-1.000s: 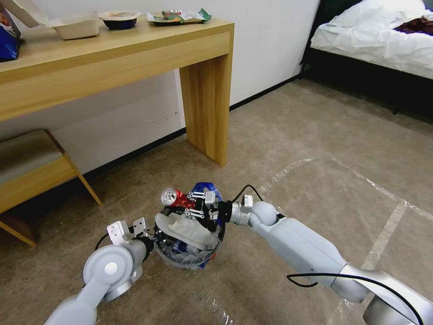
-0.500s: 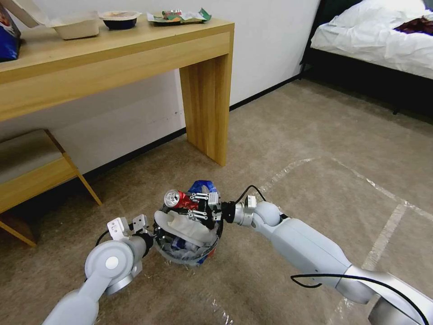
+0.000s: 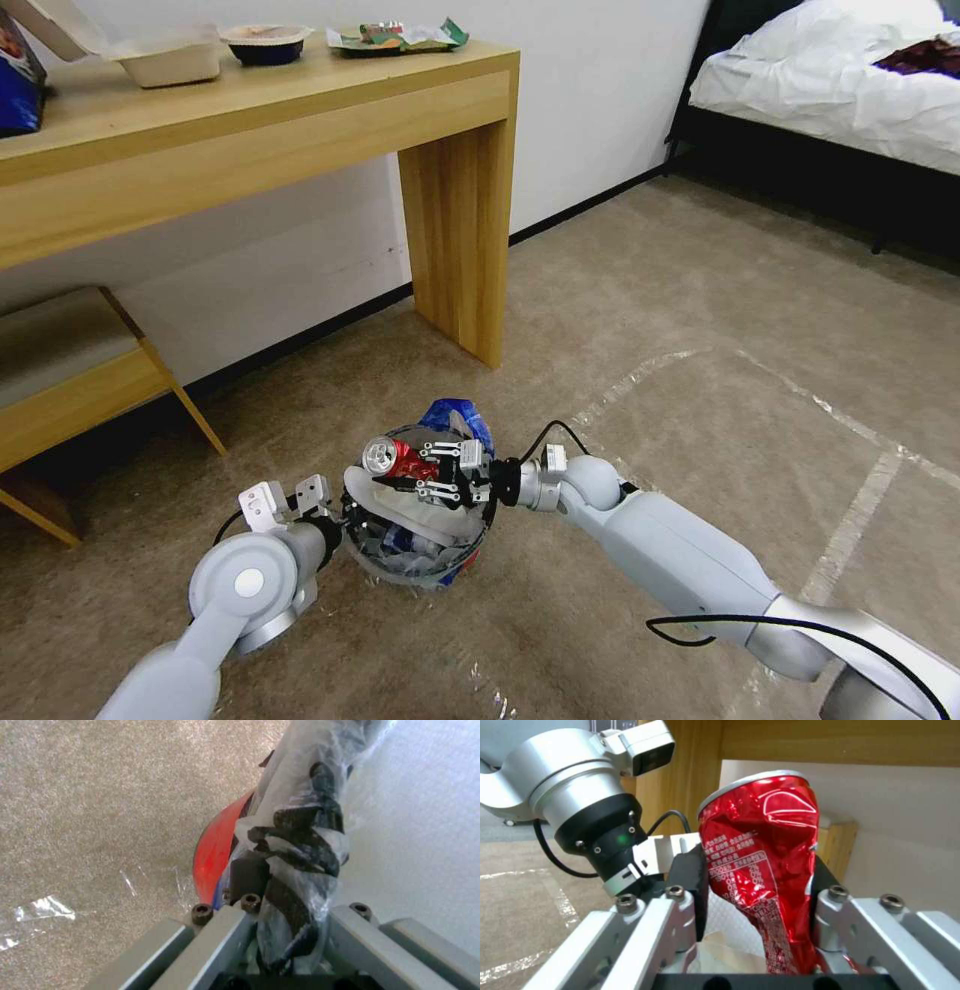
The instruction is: Pick up the trash bin and place the garbage on the floor into it.
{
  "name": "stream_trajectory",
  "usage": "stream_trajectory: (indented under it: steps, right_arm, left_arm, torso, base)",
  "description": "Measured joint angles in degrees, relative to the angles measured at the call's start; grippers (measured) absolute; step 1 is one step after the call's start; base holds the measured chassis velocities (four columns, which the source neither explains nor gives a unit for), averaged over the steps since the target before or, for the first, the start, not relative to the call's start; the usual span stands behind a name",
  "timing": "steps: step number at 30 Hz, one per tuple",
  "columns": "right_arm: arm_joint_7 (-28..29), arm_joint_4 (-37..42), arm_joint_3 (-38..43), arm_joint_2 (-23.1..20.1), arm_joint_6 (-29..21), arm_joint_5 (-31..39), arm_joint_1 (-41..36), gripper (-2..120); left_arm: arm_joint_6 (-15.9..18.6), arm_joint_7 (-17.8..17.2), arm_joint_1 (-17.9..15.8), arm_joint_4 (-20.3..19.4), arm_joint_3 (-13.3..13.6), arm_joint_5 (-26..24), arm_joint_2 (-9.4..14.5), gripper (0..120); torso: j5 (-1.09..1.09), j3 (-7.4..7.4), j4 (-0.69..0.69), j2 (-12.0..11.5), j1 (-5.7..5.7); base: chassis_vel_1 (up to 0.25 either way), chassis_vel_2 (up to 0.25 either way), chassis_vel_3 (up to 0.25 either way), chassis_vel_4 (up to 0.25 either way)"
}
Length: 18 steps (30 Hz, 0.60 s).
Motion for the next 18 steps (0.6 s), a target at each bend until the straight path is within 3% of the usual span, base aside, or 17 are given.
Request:
stream_trajectory:
  steps: [6, 10, 12, 14, 18]
  right_arm:
    - [0.1, 0.4, -0.5, -0.3, -0.2, -0.1, 0.4, 61]
    - [1.0, 0.3, -0.7, -0.2, 0.2, -0.4, 0.4, 70]
    - [1.5, 0.3, -0.7, -0.3, 0.3, -0.5, 0.6, 84]
    - [1.7, 0.3, -0.7, -0.2, 0.4, -0.5, 0.7, 85]
    - [2.3, 0.5, -0.8, -0.1, 0.4, -0.4, 1.1, 99]
  left_arm:
    - [-0.1, -0.1, -0.1, -0.4, 0.0, 0.0, 0.0, 0]
    - [-0.1, -0.2, 0.0, -0.4, 0.0, 0.0, 0.0, 0]
    - [-0.1, -0.2, 0.1, -0.4, 0.0, 0.0, 0.0, 0]
    - [-0.1, -0.2, 0.1, -0.4, 0.0, 0.0, 0.0, 0]
    - [-0.1, -0.7, 0.0, -0.7, 0.0, -0.5, 0.1, 0]
  torso:
    - [0.00, 0.00, 0.00, 0.0, 0.00]
    - [0.00, 0.00, 0.00, 0.0, 0.00]
    - [0.00, 0.00, 0.00, 0.0, 0.00]
    - [0.00, 0.00, 0.00, 0.0, 0.00]
    - [0.00, 0.00, 0.00, 0.0, 0.00]
  base:
    - [0.000, 0.000, 0.000, 0.000]
    - [0.000, 0.000, 0.000, 0.000]
    - [0.000, 0.000, 0.000, 0.000]
    - [0.000, 0.000, 0.000, 0.000]
    - [0.000, 0.000, 0.000, 0.000]
